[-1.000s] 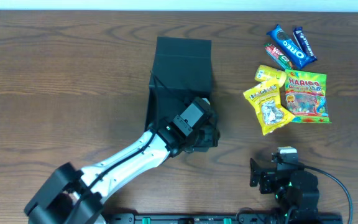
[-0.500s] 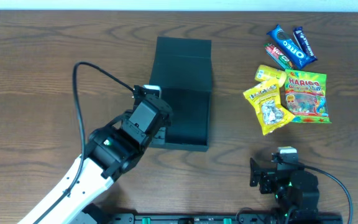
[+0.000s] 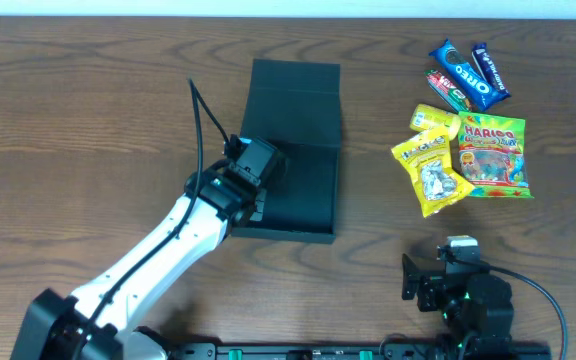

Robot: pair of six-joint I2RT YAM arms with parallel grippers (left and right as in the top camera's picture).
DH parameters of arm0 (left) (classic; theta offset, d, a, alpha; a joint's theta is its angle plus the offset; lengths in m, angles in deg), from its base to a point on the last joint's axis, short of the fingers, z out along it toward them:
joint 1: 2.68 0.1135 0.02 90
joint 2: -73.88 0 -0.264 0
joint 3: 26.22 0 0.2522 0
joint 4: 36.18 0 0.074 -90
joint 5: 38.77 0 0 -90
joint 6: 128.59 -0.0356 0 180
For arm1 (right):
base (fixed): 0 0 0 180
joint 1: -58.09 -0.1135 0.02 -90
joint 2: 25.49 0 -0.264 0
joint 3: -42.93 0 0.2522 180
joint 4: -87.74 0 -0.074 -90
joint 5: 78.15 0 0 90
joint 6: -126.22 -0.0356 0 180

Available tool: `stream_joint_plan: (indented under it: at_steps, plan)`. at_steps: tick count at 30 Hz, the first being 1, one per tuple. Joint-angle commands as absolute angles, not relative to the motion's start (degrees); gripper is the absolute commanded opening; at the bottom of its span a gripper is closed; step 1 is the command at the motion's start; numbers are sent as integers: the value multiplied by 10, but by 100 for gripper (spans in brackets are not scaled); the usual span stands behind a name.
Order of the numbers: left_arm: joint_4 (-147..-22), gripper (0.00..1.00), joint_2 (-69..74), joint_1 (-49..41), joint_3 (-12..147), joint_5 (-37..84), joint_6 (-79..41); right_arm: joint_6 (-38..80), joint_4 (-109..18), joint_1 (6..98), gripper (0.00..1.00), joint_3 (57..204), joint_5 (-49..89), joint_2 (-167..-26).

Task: Pack container

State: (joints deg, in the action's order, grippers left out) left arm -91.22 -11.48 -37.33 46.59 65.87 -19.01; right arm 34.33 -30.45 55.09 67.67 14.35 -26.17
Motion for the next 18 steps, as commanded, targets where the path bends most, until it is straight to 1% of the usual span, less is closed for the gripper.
stream_joint_plan:
  at_steps: [1,4,8,10,12,13,14,18]
  plan:
    - [-900,51,-143,-351,458,634,-209,339,-305,547,99,674,138,-259]
    - [-890,44,-162,-337,453,618,-208,339,-305,547,99,674,138,-259]
    - [-873,29,-177,-321,445,585,-205,339,-305,547,99,674,138,-259]
    - [-860,24,-180,-310,438,564,-197,339,-305,547,99,674,138,-259]
    - [-858,15,-180,-304,438,545,-197,339,-305,547,99,674,138,-259]
    - [-858,8,-180,-303,438,535,-197,339,-305,547,99,674,138,-259]
    - [-858,6,-180,-303,438,527,-197,339,-305,547,99,674,138,-259]
    - [-860,6,-180,-303,438,496,-174,339,-305,547,99,674,138,-259]
